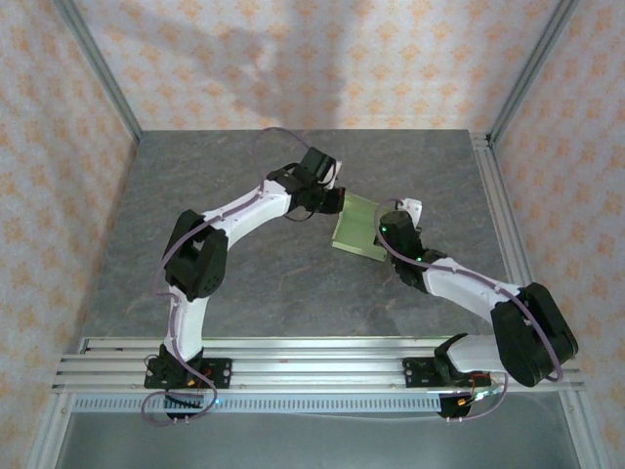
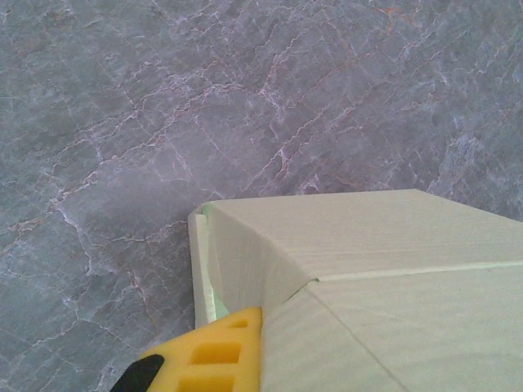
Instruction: Fold the paper box
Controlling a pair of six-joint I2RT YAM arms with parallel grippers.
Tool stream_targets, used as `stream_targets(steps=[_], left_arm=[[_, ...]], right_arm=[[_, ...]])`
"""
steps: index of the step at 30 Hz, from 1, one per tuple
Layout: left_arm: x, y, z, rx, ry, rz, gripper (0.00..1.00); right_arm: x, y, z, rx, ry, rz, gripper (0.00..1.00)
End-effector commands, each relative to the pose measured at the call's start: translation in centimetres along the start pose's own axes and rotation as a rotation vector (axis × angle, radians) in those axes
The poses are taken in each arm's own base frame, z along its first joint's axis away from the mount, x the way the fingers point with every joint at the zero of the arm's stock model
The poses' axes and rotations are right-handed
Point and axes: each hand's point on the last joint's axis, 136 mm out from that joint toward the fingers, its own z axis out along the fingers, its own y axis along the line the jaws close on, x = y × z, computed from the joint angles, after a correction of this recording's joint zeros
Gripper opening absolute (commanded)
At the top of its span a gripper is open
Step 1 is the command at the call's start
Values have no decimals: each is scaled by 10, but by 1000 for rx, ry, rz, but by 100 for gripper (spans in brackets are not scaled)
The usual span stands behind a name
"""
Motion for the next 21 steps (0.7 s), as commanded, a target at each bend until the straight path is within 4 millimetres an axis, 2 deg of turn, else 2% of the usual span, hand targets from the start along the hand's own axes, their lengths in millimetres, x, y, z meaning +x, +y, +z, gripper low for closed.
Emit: stream_targets(steps=[1,11,18,21], left_arm=[[2,18,-7,-77,-27,-48,0],[3,14,-11,-77,-51,-69,0],[3,12,-7,-71,-42,-65,0],[3,10,-7,-65,-40,-65,0]], right_arm=[[-26,-1,-11,17,-122,56,0],[-28,-3,-15,27,-155,104,0],[-51,2,-21,45,-168,209,0],[-50,3,-19,64,-147,208,0]])
